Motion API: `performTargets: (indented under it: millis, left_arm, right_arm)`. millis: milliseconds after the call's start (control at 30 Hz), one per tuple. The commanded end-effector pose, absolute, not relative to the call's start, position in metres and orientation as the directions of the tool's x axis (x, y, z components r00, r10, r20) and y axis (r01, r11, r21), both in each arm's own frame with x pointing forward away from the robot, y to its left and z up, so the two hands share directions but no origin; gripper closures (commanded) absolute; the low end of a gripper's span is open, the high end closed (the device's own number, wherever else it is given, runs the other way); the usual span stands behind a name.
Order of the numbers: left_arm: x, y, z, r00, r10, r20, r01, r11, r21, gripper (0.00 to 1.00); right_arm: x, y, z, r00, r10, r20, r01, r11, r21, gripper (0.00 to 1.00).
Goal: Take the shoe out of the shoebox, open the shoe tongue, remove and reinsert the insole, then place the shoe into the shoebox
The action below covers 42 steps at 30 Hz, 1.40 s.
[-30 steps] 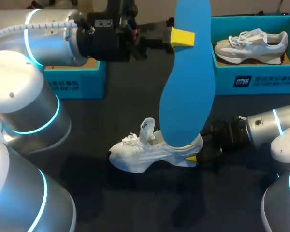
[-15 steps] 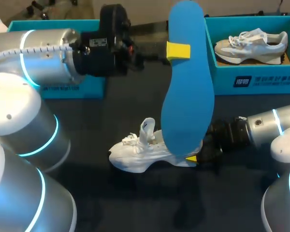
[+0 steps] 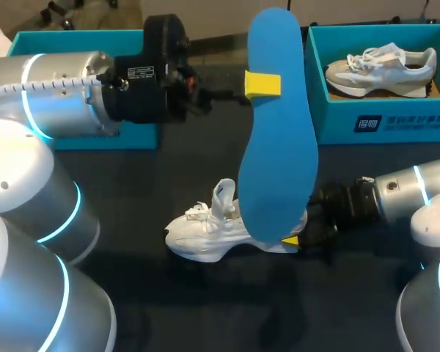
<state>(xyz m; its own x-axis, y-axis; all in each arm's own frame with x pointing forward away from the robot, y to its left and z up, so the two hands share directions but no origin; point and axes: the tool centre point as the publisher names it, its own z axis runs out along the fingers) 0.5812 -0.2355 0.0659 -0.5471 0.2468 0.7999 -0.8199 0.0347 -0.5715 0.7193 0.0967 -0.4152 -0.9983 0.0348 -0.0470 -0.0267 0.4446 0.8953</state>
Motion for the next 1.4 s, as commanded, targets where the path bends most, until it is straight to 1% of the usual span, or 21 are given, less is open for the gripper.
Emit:
performTargets:
  millis: [33,100,167,233,267,300,333,633,833,1033,1400]
  left_arm:
    - [0.576,-0.236,0.067,-0.548,0.245,0.8,-0.821,0.024,-0.57,1.0]
    - [0.576,-0.236,0.067,-0.548,0.245,0.8,-0.821,0.024,-0.57,1.0]
    - [0.576,-0.236,0.067,-0.548,0.245,0.8,-0.821,0.024,-0.57,1.0]
    - [0.576,-0.236,0.067,-0.548,0.245,0.8,-0.821,0.024,-0.57,1.0]
    - [0.576,-0.236,0.067,-0.548,0.245,0.8,-0.821,0.024,-0.57,1.0]
    - [0.576,-0.236,0.067,-0.548,0.245,0.8,-0.821,0.024,-0.57,1.0]
    - [0.576,-0.236,0.067,-0.548,0.245,0.8,-0.821,0.024,-0.57,1.0]
    - [0.576,-0.236,0.067,-0.548,0.245,0.8,-0.821,0.024,-0.57,1.0]
    - [0.576,-0.236,0.067,-0.548,0.245,0.8,-0.821,0.024,-0.57,1.0]
    - [0.576,-0.236,0.067,-0.548,0.245,0.8,-0.821,0.024,-0.57,1.0]
    - [0.576,-0.236,0.067,-0.548,0.245,0.8,-0.821,0.024,-0.57,1.0]
  right_arm:
    - [0.719,0.097,-0.415,-0.998,0.034,-0.046,-0.025,0.45,0.893,1.0]
    - [0.719,0.097,-0.415,-0.998,0.034,-0.046,-0.025,0.45,0.893,1.0]
    - [0.719,0.097,-0.415,-0.998,0.034,-0.046,-0.025,0.45,0.893,0.74]
    - [0.719,0.097,-0.415,-0.998,0.034,-0.046,-0.025,0.45,0.893,0.59]
    - [0.719,0.097,-0.415,-0.998,0.034,-0.046,-0.025,0.45,0.893,0.47]
    - [0.719,0.097,-0.415,-0.998,0.034,-0.046,-0.025,0.45,0.893,0.13]
    - [0.719,0.097,-0.415,-0.998,0.034,-0.046,-0.025,0.45,0.893,0.0]
    - [0.719,0.097,-0.415,-0.998,0.034,-0.046,-0.025,0.45,0.893,0.0]
    - [0.717,0.089,-0.405,-0.997,0.052,-0.051,-0.019,0.48,0.877,0.0]
    - [0.71,0.079,-0.392,-0.997,0.063,-0.048,-0.007,0.539,0.843,0.0]
    - [0.704,0.069,-0.365,-0.997,0.077,0.005,0.06,0.725,0.686,0.0]
